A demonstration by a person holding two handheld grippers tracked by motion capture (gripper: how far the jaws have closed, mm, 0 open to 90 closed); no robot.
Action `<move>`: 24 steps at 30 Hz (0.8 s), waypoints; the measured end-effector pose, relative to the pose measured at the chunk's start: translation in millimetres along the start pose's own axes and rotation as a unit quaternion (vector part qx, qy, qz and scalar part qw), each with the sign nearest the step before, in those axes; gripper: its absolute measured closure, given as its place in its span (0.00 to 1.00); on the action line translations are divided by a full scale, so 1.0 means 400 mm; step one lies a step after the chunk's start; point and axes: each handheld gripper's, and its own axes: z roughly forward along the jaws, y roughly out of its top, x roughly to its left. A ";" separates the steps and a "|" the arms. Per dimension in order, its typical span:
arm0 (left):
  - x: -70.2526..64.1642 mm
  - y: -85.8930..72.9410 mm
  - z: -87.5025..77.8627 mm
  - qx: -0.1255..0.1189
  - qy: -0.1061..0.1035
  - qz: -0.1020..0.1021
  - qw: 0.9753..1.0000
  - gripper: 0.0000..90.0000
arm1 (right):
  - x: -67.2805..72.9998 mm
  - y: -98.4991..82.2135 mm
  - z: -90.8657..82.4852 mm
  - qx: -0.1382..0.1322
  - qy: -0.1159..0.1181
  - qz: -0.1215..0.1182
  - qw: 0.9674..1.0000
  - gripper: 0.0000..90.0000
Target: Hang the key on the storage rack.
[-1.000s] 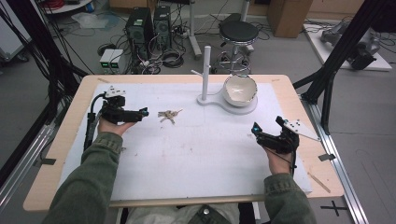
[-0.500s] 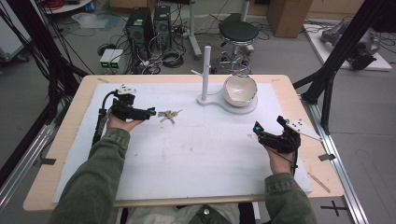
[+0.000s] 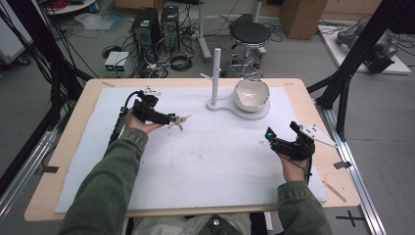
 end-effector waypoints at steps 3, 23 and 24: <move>0.000 0.013 0.017 0.009 -0.001 0.006 1.000 0.03 | -0.001 0.000 0.000 0.000 0.002 0.001 1.000 0.01; 0.022 -0.021 0.116 0.090 -0.046 0.015 0.995 0.10 | -0.006 0.001 0.001 -0.002 0.003 0.004 1.000 0.01; 0.019 -0.022 0.118 0.091 -0.045 0.020 0.995 0.10 | -0.006 0.001 0.001 -0.001 0.003 0.005 1.000 0.01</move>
